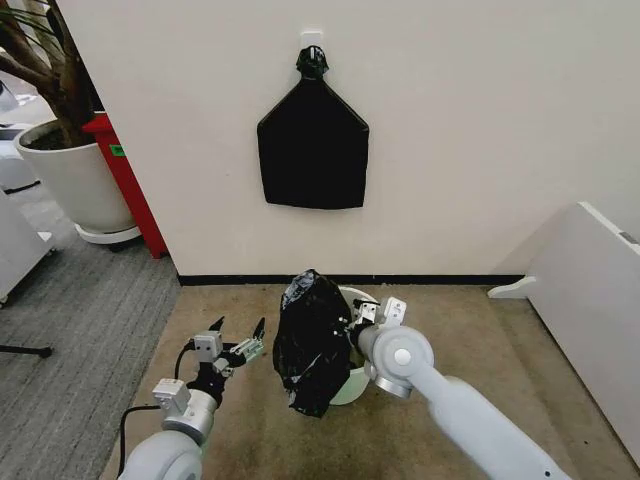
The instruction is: Place the garbage bag over the trash bin.
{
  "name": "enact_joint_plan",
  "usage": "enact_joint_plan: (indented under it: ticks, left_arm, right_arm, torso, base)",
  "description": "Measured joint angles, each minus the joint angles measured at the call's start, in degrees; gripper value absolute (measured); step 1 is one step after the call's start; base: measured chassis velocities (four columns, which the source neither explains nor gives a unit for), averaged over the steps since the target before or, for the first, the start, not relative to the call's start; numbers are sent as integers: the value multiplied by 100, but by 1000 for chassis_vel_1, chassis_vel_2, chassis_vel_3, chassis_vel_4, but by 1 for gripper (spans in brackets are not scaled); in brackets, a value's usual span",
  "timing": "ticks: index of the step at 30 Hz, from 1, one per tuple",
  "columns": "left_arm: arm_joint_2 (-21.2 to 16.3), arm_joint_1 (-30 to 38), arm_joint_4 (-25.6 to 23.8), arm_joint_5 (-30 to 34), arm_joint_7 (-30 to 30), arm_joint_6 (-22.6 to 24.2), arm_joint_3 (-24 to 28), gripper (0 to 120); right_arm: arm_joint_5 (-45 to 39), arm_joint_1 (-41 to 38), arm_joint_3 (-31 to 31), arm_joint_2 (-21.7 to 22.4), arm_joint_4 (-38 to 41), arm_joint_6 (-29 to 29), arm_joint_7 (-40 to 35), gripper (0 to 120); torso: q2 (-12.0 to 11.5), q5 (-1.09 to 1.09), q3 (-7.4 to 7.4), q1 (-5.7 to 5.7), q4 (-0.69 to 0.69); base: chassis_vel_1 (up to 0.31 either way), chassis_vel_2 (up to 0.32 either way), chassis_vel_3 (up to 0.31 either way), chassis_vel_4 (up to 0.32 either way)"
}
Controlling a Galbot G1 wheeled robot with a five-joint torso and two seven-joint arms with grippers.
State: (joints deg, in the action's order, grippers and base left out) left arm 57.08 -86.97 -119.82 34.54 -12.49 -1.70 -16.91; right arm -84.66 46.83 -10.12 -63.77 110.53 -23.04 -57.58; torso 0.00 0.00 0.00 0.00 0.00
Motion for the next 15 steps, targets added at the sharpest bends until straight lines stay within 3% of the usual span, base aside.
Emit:
enact_joint_plan:
  ticks: [15]
  left_arm:
    - [-448, 773, 328, 97, -285, 757, 555, 100]
  right_arm:
    - [456, 172, 1, 72, 214, -11, -547, 0]
  torso:
    - [0, -1, 0, 0, 0]
  base:
    - [0, 0, 0, 0]
